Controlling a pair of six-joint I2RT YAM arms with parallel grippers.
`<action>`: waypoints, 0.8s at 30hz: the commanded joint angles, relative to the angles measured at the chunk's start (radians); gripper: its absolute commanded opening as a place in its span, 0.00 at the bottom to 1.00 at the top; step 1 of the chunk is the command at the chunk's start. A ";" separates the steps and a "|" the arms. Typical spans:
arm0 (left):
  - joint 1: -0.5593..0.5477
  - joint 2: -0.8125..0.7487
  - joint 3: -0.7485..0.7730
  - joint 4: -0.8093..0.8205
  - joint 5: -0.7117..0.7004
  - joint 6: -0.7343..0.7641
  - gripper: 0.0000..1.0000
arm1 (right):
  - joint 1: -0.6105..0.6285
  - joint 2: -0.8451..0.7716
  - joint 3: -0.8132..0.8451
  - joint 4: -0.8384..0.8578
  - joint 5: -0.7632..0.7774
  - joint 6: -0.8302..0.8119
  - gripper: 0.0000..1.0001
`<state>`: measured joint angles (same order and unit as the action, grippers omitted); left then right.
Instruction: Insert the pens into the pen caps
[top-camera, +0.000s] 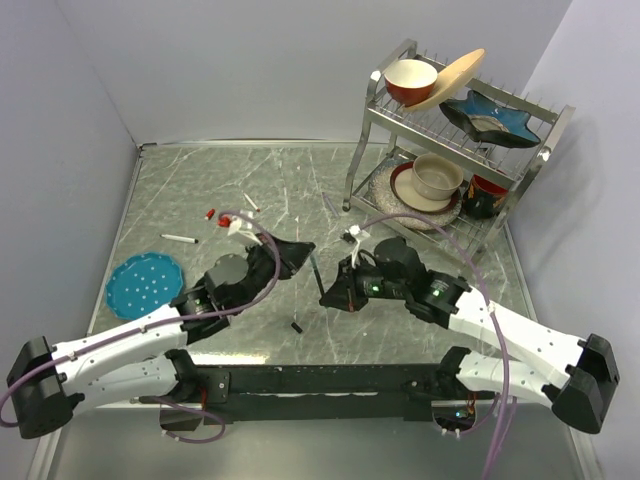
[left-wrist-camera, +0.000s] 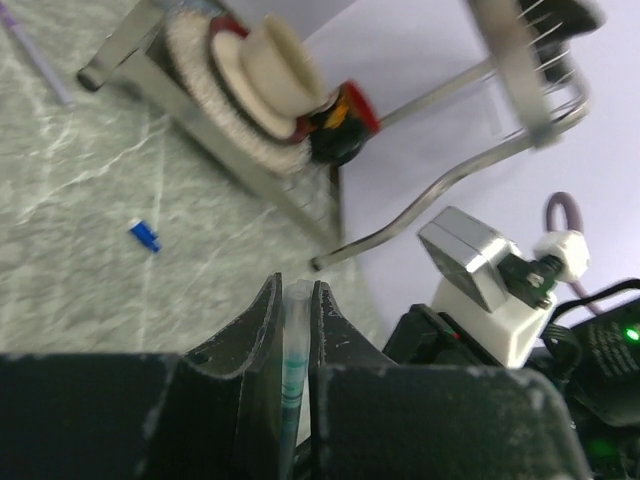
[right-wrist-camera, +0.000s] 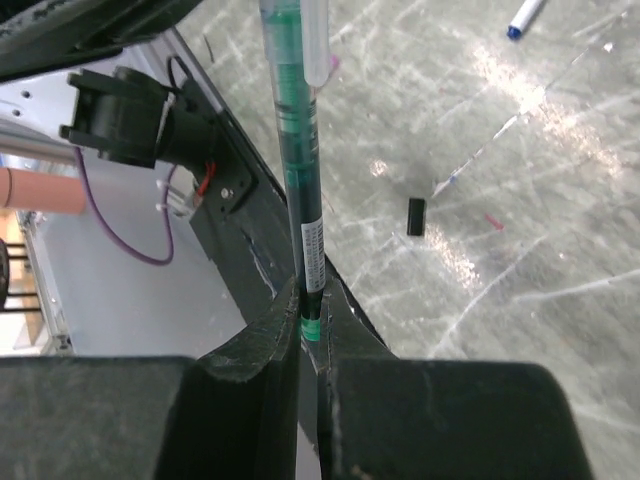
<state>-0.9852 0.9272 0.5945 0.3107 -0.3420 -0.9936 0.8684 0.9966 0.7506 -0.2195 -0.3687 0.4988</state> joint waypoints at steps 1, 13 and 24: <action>-0.046 0.036 0.131 -0.308 0.135 0.046 0.01 | -0.046 -0.110 -0.075 0.280 0.109 0.037 0.04; 0.086 0.241 0.199 -0.326 0.193 0.104 0.01 | -0.045 -0.575 -0.237 -0.107 0.221 0.075 0.62; 0.089 0.647 0.379 -0.309 0.281 0.105 0.01 | -0.045 -0.636 -0.200 -0.225 0.312 0.081 0.69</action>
<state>-0.8970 1.5253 0.8921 -0.0135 -0.0952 -0.9073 0.8265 0.3561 0.5163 -0.4019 -0.1104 0.5838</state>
